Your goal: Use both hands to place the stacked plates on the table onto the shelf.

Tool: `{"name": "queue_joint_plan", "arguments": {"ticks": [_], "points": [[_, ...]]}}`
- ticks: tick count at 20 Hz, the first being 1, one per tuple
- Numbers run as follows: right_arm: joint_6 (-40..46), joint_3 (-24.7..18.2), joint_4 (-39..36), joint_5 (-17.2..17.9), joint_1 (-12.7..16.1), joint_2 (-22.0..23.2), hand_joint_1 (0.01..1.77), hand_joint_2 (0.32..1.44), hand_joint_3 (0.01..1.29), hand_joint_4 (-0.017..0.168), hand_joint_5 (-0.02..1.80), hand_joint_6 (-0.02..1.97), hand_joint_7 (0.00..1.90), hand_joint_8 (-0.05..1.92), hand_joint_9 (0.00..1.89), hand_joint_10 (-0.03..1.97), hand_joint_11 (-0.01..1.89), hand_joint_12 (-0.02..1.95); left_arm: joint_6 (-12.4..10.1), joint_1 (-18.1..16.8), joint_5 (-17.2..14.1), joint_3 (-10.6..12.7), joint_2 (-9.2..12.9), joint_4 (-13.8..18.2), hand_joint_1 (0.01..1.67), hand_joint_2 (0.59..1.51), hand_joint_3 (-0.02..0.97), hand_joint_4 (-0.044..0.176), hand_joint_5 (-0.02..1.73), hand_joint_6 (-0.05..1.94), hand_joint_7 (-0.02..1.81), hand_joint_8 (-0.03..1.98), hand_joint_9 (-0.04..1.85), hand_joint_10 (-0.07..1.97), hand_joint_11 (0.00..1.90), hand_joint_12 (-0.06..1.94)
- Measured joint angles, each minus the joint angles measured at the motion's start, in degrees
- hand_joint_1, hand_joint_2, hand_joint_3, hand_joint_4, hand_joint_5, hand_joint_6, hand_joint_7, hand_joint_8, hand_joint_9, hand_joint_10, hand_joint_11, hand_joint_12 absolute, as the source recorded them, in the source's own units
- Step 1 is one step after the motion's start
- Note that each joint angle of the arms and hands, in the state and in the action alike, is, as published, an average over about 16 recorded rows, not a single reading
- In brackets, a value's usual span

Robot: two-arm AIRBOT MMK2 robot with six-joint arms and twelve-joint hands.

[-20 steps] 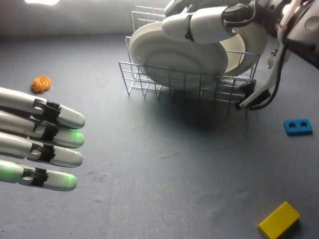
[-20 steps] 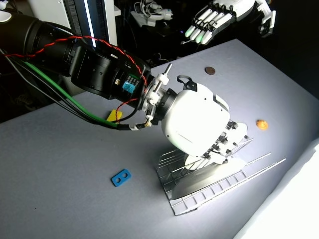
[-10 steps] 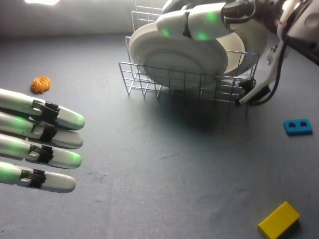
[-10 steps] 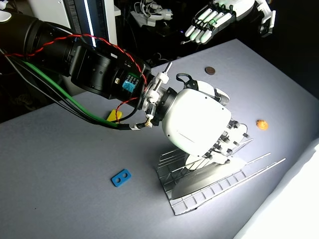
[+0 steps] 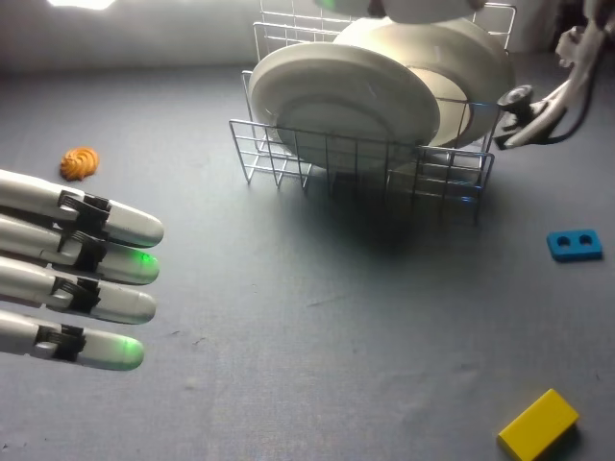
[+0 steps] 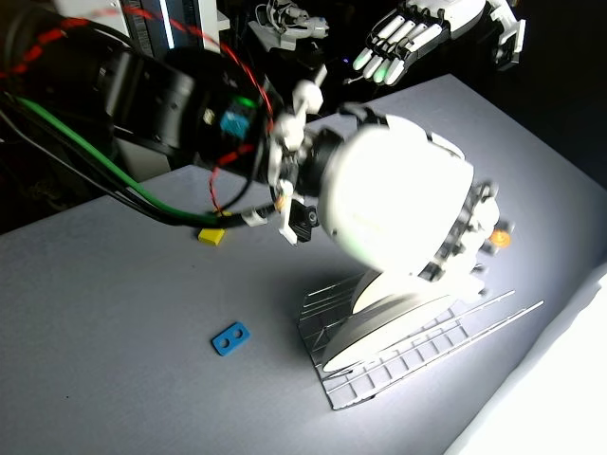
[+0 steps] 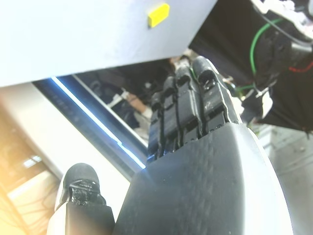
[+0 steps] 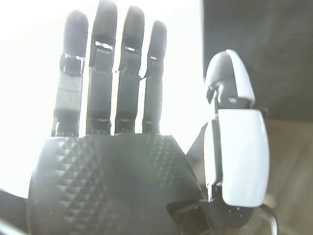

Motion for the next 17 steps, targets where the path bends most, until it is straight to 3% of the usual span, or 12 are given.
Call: {"name": "queue_joint_plan", "arguments": {"ticks": [2,5,8,10,14,17], "points": [[-0.2,-2.4,-5.0,0.0,-0.3,2.3,0.52,1.07,0.01,0.000,0.86,0.25,1.00,0.23,0.90,0.49,0.59,1.25,0.0,0.0,-0.1,0.1,0.0,-0.1,0.02,1.097,0.015,0.007,0.29,0.13,0.33,0.19,0.31,0.21,0.11,0.67],[-0.4,-6.4,-13.0,0.6,-1.4,6.2,0.43,1.07,0.01,0.001,0.92,0.57,1.03,0.55,0.95,0.77,0.72,1.39,0.0,0.0,-0.1,0.2,0.0,-0.2,0.02,1.101,0.014,0.012,0.54,0.47,0.60,0.54,0.56,0.56,0.37,0.96],[-0.6,-10.3,-20.1,1.4,-2.9,10.0,0.37,1.09,0.01,0.003,1.01,0.89,1.11,0.89,1.06,1.08,0.92,1.53,0.1,0.0,-0.2,0.3,0.0,-0.3,0.10,1.136,0.020,0.037,0.84,0.82,0.91,0.90,0.88,0.93,0.72,1.25],[-0.4,-12.5,-23.8,2.0,-4.1,12.5,0.36,1.12,0.01,0.016,1.08,1.12,1.18,1.13,1.16,1.28,1.08,1.62,0.1,0.0,-0.3,0.4,0.0,-0.4,0.17,1.162,0.024,0.058,1.05,1.06,1.12,1.14,1.10,1.17,0.95,1.45],[-0.3,-15.3,-28.0,2.9,-5.7,15.4,0.31,1.14,0.01,0.025,1.16,1.50,1.25,1.51,1.25,1.64,1.27,1.80,0.1,0.0,-0.3,0.5,0.0,-0.5,0.24,1.191,0.027,0.078,1.35,1.44,1.44,1.54,1.41,1.57,1.29,1.78],[-0.1,-16.8,-30.5,3.8,-6.8,17.2,0.32,1.15,0.01,0.034,1.24,1.85,1.31,1.84,1.35,1.89,1.45,1.91,0.1,0.0,-0.3,0.6,0.0,-0.6,0.31,1.210,0.031,0.101,1.60,1.81,1.69,1.87,1.67,1.88,1.61,1.92]]}}
